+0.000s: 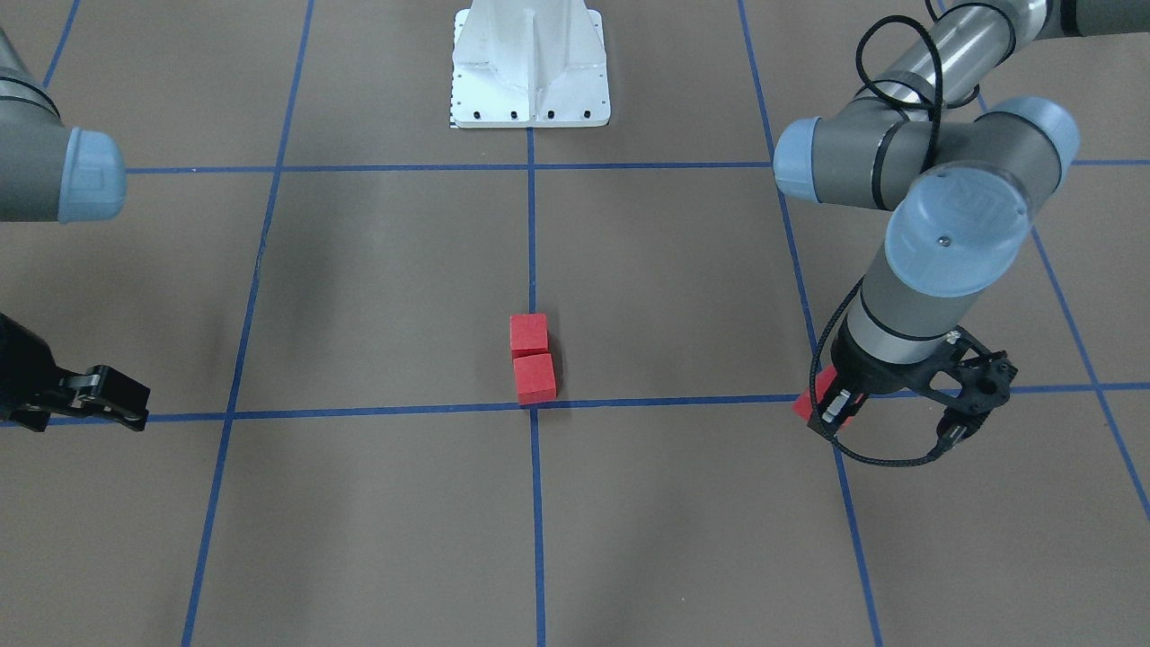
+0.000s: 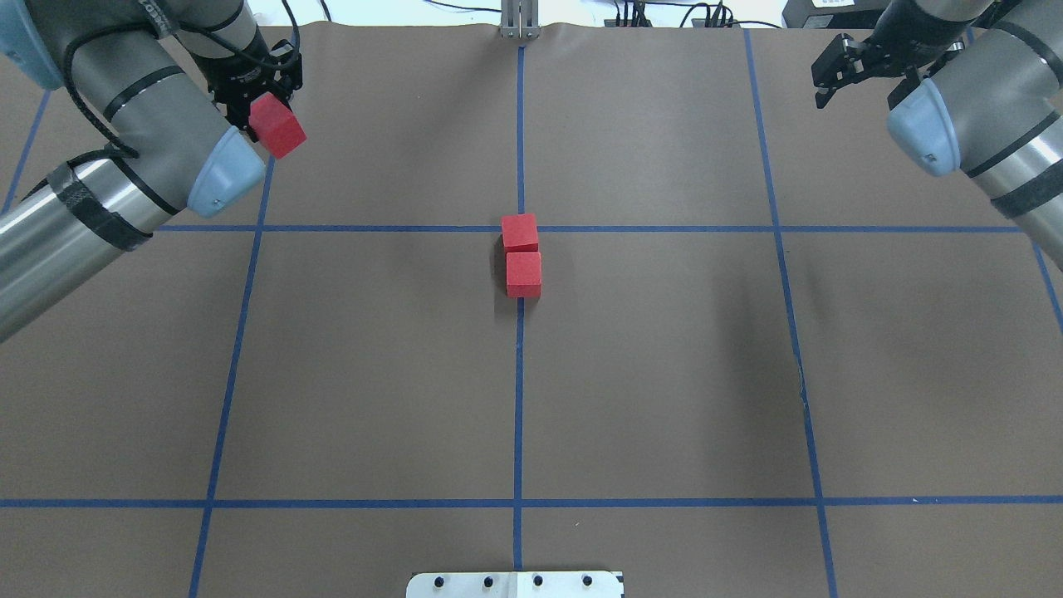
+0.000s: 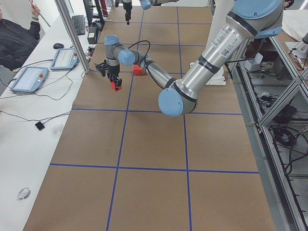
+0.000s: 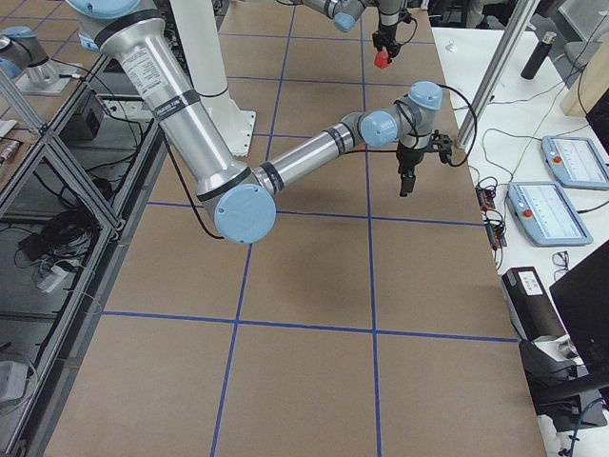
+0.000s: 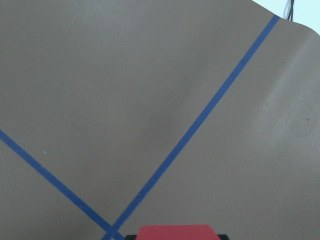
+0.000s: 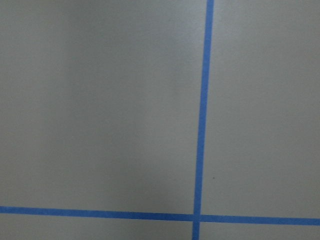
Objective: Form red blocks into L shape at center
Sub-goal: 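Carry the red cube with the left gripper beside the center cubes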
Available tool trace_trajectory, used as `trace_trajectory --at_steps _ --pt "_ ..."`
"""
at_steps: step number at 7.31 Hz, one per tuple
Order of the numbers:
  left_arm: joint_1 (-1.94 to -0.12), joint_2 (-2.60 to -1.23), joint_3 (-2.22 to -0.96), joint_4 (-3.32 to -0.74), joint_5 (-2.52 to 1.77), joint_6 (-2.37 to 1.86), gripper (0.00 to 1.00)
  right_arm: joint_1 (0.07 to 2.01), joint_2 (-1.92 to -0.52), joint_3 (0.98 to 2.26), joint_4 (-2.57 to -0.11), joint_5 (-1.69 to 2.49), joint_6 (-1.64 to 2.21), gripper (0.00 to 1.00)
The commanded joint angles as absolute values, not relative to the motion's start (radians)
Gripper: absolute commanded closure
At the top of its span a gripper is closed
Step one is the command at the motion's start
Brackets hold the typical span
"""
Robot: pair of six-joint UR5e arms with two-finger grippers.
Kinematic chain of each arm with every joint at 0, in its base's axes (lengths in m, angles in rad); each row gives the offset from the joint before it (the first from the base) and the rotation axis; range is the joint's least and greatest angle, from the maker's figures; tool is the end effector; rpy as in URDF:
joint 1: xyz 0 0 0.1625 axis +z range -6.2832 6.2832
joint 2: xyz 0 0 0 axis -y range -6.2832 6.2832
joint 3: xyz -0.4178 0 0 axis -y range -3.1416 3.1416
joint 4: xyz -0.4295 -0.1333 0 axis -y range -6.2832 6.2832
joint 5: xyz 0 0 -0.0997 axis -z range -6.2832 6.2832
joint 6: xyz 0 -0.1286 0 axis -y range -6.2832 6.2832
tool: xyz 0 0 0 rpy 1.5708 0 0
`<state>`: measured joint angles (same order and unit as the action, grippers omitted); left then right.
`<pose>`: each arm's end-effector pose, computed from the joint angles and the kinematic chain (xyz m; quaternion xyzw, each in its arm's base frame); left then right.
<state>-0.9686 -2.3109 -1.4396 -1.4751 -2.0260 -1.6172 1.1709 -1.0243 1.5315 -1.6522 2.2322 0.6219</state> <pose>0.3772 -0.6843 0.2770 -0.0854 0.3185 -0.4079 0.8514 -0.2323 -0.6892 0.3621 0.0191 -0.3746 0.0342 0.9264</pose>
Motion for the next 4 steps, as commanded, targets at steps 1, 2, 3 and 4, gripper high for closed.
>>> trace_trajectory --at_steps 1,2,3,4 --pt "-0.925 -2.362 -1.405 -1.471 -2.042 -1.976 1.00 1.235 -1.048 1.534 -1.652 2.287 0.605 0.01" --pt "-0.866 -2.374 -1.401 -1.477 -2.037 -2.129 1.00 1.256 -1.051 1.532 -1.654 2.304 0.486 0.01" --pt "-0.824 -2.397 -1.396 -1.474 -2.034 -2.251 1.00 1.276 -1.066 1.534 -1.651 2.337 0.412 0.01" --pt "-0.777 -2.431 -1.372 -1.477 -2.034 -2.369 1.00 1.285 -1.101 1.532 -1.649 2.405 0.346 0.01"
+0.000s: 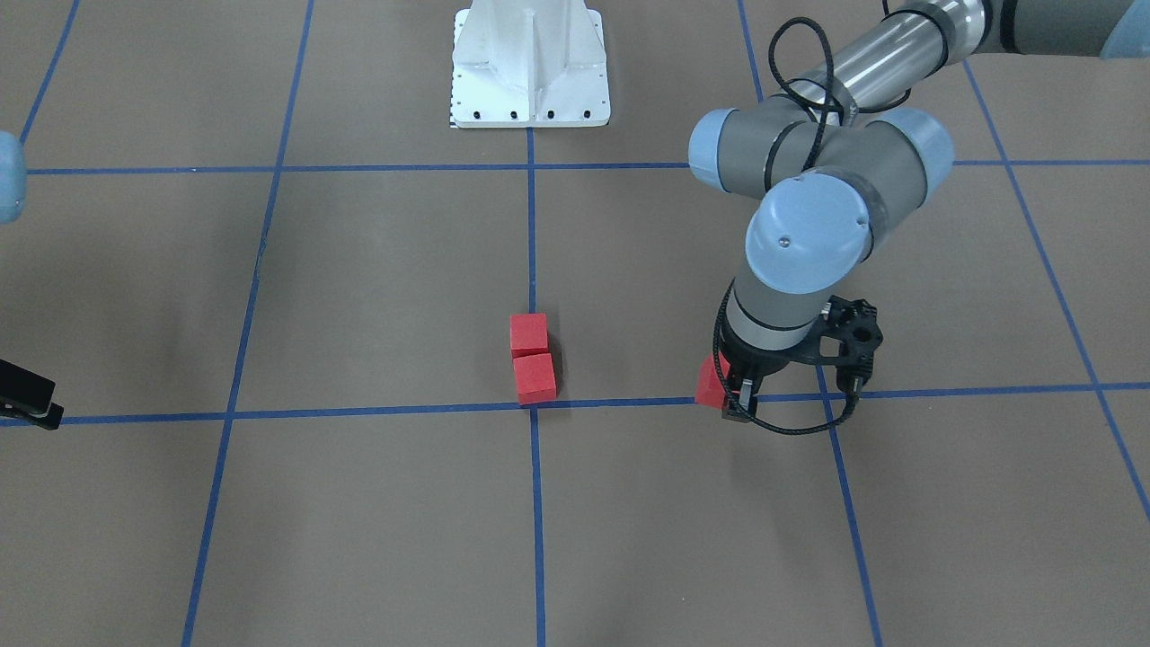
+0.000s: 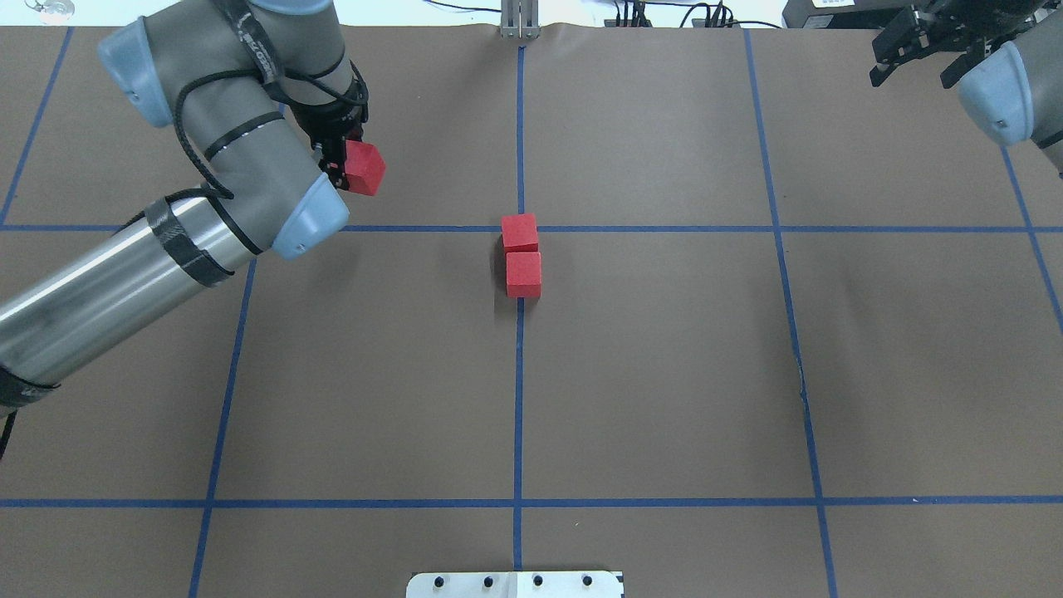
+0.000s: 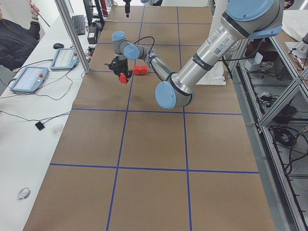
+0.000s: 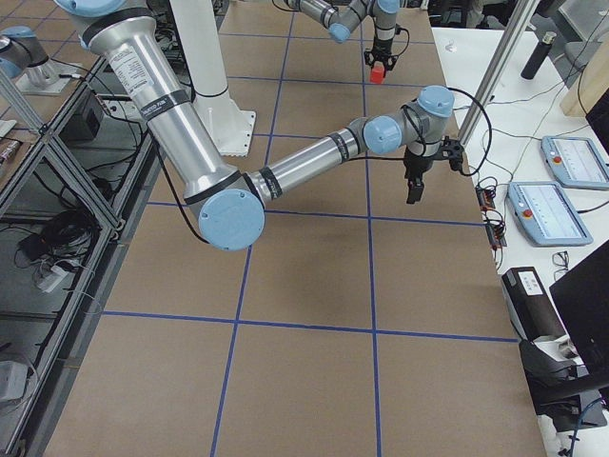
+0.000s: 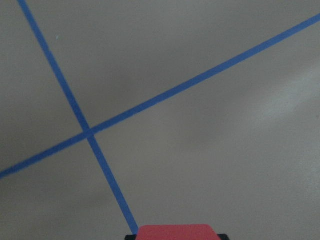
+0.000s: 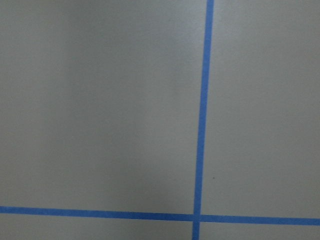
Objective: Form red blocks into L shape at center
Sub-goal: 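Carry the red cube with the left gripper beside the center cubes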
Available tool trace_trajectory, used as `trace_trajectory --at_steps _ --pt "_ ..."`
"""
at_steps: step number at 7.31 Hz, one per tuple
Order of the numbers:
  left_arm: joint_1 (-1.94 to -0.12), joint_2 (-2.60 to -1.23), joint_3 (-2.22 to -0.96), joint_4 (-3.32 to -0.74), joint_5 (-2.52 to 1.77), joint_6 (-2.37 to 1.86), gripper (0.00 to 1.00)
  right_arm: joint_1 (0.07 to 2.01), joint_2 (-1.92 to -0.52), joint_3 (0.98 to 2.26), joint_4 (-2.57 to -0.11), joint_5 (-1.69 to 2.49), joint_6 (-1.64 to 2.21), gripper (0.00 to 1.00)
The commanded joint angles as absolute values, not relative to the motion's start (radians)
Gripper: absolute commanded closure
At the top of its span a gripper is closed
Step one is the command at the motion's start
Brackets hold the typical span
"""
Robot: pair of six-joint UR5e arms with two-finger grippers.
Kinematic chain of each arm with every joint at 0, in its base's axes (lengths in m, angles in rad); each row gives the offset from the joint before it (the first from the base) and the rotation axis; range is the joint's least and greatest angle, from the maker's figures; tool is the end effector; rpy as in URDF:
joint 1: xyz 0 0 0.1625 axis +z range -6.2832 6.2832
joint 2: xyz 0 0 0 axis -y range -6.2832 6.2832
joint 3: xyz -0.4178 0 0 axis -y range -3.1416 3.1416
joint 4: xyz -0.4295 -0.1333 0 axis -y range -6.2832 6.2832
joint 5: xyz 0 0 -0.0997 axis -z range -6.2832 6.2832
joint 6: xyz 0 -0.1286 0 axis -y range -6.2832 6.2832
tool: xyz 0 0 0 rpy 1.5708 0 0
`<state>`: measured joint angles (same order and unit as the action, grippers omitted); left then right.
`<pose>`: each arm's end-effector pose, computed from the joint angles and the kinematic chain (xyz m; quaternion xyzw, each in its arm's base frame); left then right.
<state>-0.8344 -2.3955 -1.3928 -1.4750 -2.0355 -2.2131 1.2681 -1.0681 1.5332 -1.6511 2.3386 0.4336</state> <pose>0.4777 -0.6396 0.2331 -0.1952 0.2847 -0.5840 0.7347 -0.1704 -0.6930 0.3843 0.0331 -0.4068 -0.0119 0.9128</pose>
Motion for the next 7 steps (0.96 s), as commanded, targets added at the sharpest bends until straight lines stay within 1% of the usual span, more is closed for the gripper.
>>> trace_trajectory --at_steps 1,2,4,7 --pt "-0.755 -2.522 -1.262 -1.473 -2.034 -2.411 1.00 1.284 -1.118 1.534 -1.649 2.411 0.278 0.01" --pt "-0.740 -2.564 -1.183 -1.488 -2.034 -2.507 1.00 1.284 -1.135 1.558 -1.649 2.416 0.278 0.01" --pt "-0.735 -2.565 -1.129 -1.551 -2.025 -2.589 1.00 1.284 -1.147 1.572 -1.649 2.416 0.276 0.01" --pt "-0.713 -2.566 -1.115 -1.574 -2.000 -2.586 1.00 1.282 -1.147 1.585 -1.649 2.418 0.278 0.01"
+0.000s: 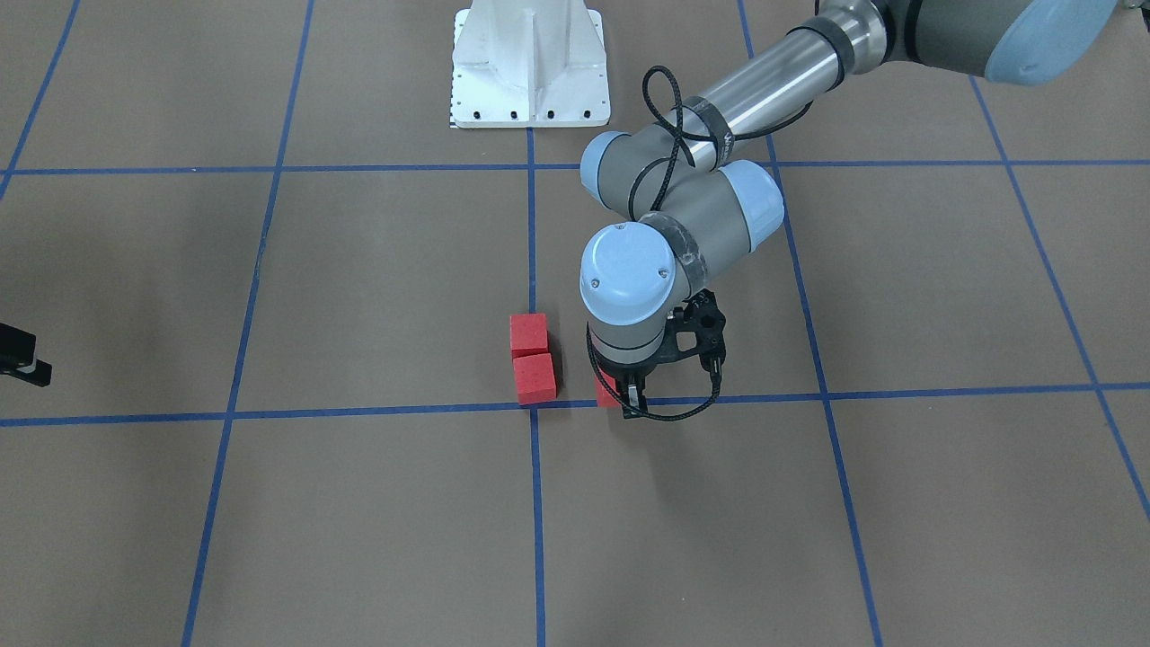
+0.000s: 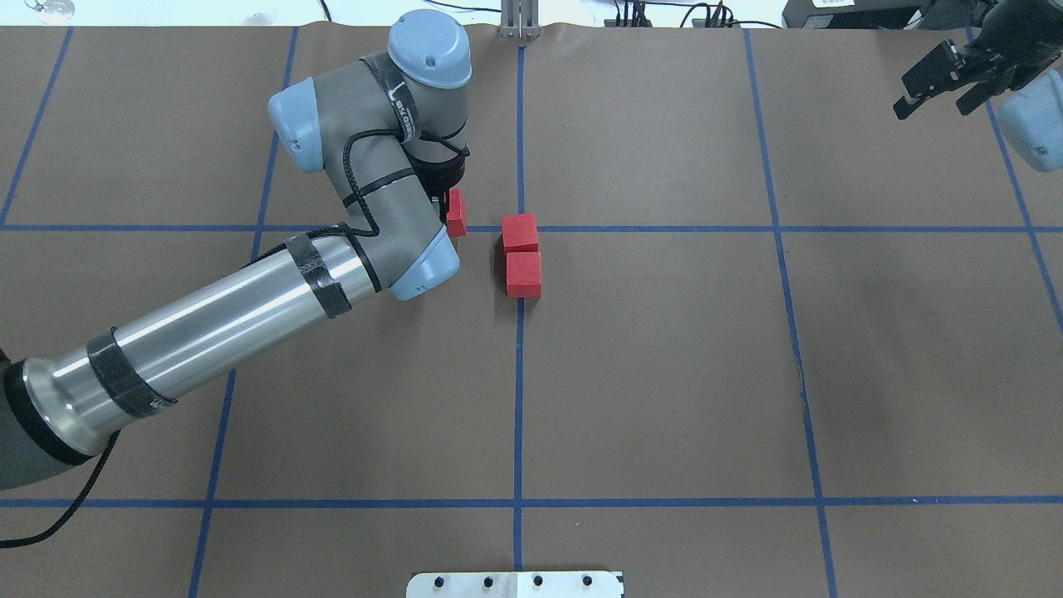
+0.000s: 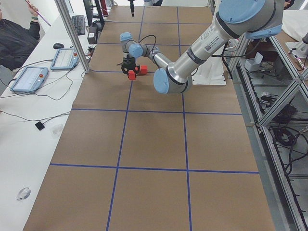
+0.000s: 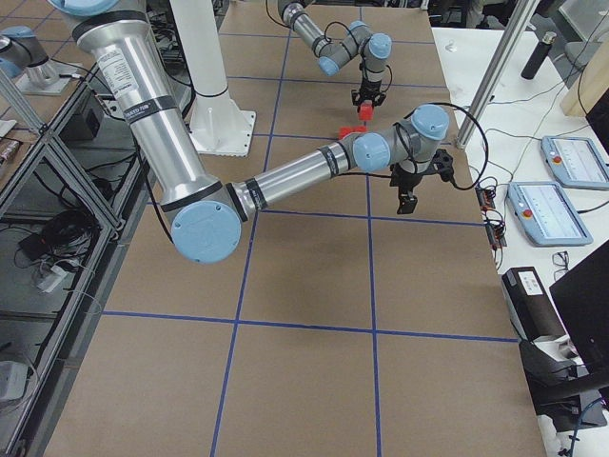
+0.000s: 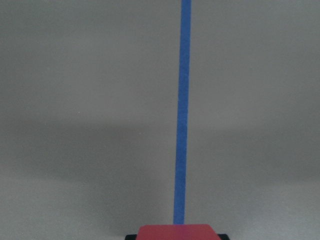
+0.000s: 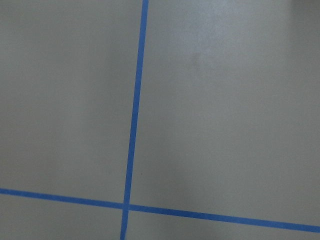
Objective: Form red blocks into L shape at center
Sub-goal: 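Carry the red cube with the left gripper beside the center cubes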
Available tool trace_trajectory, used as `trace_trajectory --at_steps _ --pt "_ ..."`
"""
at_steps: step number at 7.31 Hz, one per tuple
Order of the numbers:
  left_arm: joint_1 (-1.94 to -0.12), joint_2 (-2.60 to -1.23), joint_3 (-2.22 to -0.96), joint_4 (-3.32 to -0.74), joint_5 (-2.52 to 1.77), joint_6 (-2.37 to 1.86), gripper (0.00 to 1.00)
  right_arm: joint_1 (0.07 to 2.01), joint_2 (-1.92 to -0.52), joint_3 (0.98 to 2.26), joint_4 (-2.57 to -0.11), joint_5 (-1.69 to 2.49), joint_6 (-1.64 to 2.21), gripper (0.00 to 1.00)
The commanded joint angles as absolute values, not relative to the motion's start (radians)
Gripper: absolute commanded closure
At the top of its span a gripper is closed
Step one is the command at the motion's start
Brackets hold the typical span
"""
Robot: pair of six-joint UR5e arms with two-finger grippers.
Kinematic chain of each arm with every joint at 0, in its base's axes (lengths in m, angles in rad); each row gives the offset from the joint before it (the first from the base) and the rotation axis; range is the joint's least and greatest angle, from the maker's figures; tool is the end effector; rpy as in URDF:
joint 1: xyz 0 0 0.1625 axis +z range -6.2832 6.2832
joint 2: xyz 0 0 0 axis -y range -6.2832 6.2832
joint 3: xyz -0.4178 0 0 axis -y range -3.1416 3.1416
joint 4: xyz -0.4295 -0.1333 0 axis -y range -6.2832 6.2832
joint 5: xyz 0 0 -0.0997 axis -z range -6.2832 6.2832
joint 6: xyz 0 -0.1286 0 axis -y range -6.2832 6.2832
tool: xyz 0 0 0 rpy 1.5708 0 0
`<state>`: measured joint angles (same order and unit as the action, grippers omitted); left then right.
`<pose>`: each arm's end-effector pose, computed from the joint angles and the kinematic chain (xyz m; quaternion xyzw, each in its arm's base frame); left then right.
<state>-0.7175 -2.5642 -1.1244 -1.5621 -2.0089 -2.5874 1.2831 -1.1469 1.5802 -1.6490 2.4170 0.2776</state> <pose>0.5979 -0.6262 0.2160 -0.2458 0.2255 -0.6800 0.6529 -0.1588 -0.6671 0.4082 0.0419 -0.4330 -0.0770 0.8971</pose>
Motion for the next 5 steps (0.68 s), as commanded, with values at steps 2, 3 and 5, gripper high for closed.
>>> trace_trajectory --at_steps 2,3,5 --pt "-0.713 -2.566 -1.115 -1.571 -1.985 -2.583 1.00 1.282 -1.147 1.583 -1.649 2.418 0.278 0.01" --pt "-0.715 -2.566 -1.117 -1.577 -1.959 -2.591 1.00 1.282 -1.147 1.583 -1.649 2.418 0.278 0.01" --pt "-0.710 -2.569 -1.120 -1.583 -1.956 -2.592 1.00 1.282 -1.146 1.585 -1.649 2.418 0.278 0.01"
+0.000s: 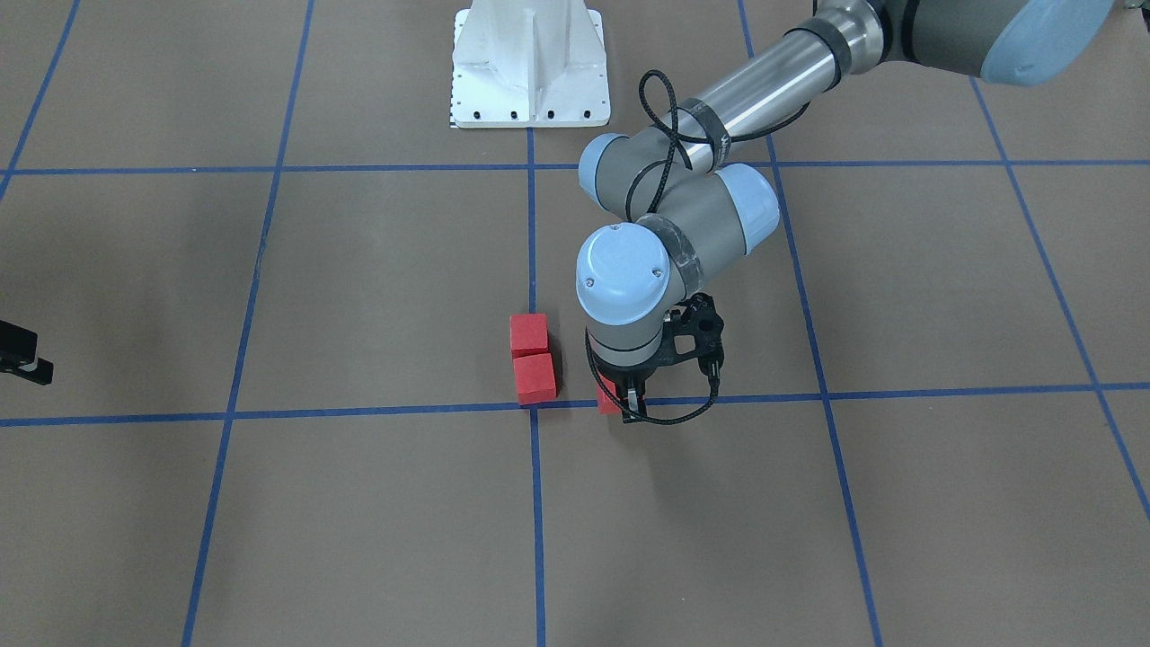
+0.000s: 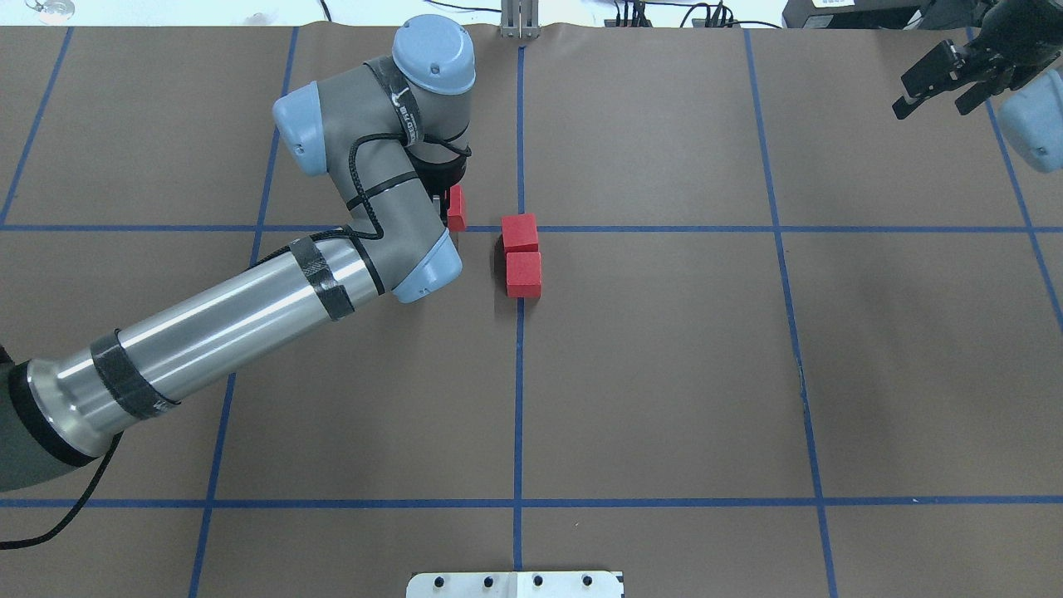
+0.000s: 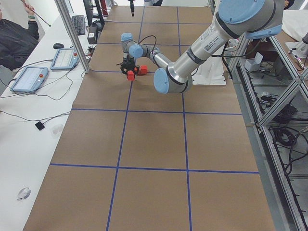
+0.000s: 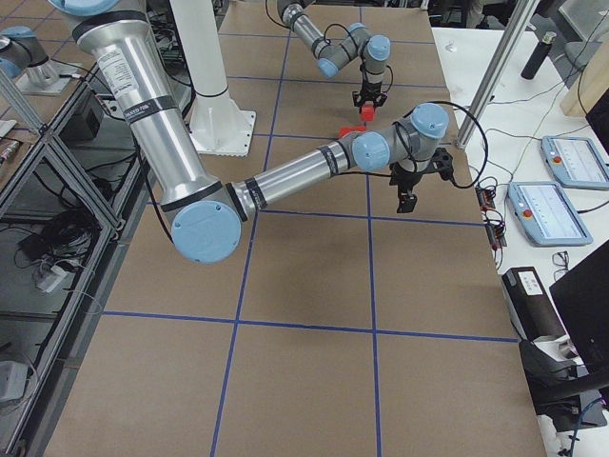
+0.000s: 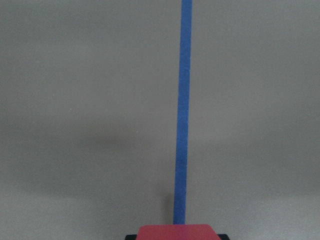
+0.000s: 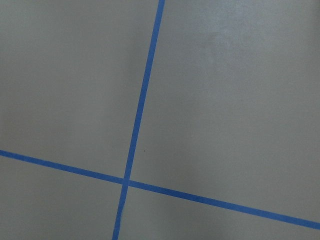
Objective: Form red blocks into L shape at center
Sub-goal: 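Carry the red cube with the left gripper beside the center cubes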
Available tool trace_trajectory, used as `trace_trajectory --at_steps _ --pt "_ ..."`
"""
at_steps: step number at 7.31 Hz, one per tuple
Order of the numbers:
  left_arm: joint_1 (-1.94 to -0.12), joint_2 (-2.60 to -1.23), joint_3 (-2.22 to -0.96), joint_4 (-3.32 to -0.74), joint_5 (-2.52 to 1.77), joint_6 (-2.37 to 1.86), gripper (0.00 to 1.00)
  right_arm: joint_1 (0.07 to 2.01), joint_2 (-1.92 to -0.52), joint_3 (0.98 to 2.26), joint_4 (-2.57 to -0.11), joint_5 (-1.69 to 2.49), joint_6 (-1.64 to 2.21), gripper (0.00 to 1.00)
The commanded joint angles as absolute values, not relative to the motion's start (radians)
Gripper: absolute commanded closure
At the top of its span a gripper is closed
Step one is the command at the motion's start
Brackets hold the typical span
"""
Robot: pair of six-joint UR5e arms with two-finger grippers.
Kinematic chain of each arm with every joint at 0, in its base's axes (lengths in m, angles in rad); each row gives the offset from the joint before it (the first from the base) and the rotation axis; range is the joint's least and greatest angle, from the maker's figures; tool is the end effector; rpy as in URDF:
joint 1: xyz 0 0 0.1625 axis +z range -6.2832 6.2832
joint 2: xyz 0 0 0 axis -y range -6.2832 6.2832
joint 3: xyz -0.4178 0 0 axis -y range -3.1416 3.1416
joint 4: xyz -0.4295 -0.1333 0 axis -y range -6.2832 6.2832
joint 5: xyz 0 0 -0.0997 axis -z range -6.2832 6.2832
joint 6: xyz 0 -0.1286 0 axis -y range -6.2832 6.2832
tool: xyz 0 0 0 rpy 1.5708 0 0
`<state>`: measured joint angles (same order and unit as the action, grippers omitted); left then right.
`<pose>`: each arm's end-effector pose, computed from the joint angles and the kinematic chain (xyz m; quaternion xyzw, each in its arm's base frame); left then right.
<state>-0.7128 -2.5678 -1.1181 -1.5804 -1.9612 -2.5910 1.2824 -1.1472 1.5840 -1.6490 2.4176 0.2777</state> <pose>0.5997 -0.6299 0.2156 -0.2254 0.2365 -0.6848 0.6514 -0.1592 -0.6664 0.4064 0.0432 -0.4336 -0.0781 0.8967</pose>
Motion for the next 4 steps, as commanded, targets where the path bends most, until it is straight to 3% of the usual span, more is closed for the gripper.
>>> trace_trajectory --at_steps 1,4 --pt "-0.706 -2.571 -1.120 -1.582 -1.954 -2.595 1.00 1.282 -1.144 1.586 -1.649 2.418 0.278 0.01" --pt "-0.669 -2.606 -1.108 -1.521 -1.881 -2.658 1.00 1.282 -1.144 1.585 -1.649 2.418 0.278 0.01"
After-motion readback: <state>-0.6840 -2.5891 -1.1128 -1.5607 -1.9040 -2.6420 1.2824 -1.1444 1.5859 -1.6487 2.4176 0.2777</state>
